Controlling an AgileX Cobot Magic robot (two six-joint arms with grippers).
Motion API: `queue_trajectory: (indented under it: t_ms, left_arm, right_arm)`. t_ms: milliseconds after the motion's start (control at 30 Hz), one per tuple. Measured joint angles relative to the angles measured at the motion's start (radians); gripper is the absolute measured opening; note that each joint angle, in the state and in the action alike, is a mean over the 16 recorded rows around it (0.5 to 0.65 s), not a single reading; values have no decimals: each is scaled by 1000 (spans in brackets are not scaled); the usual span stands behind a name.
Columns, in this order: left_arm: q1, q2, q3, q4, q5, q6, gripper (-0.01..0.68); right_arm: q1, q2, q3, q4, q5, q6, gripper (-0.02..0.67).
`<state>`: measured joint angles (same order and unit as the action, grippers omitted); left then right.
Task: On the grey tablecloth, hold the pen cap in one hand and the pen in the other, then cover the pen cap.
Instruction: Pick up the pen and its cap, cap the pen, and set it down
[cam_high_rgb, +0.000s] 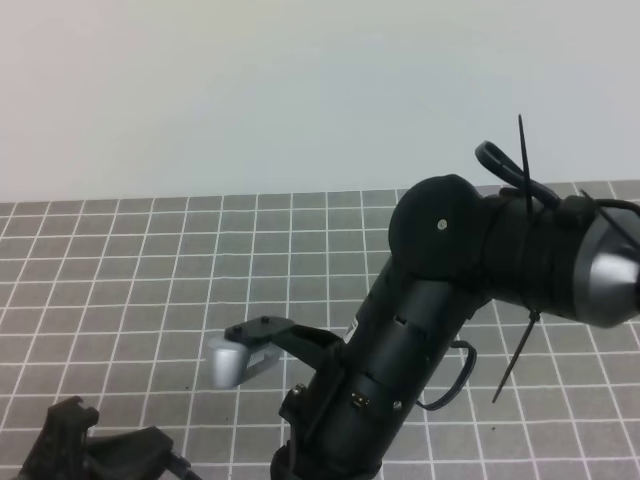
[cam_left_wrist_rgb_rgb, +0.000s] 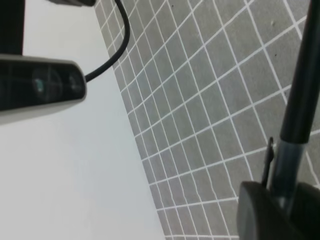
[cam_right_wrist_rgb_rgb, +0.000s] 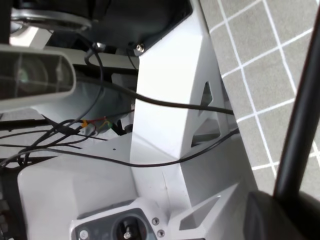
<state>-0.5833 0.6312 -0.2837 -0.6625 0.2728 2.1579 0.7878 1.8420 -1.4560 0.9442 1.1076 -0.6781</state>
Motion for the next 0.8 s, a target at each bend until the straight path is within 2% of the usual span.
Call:
queue_trajectory:
  t_ms: [400, 533, 800]
  left_arm:
    - [1, 0, 0, 0, -7, -67, 100]
    - [0, 0, 0, -9, -28, -143, 155]
    - [-2, 0, 0, -30, -115, -300, 319]
  right_arm:
    - [0, 15, -20, -63, 38, 26, -4]
    - [0, 15, -20, -110, 38, 53, -4]
    - [-20, 15, -20, -202, -16, 125, -4]
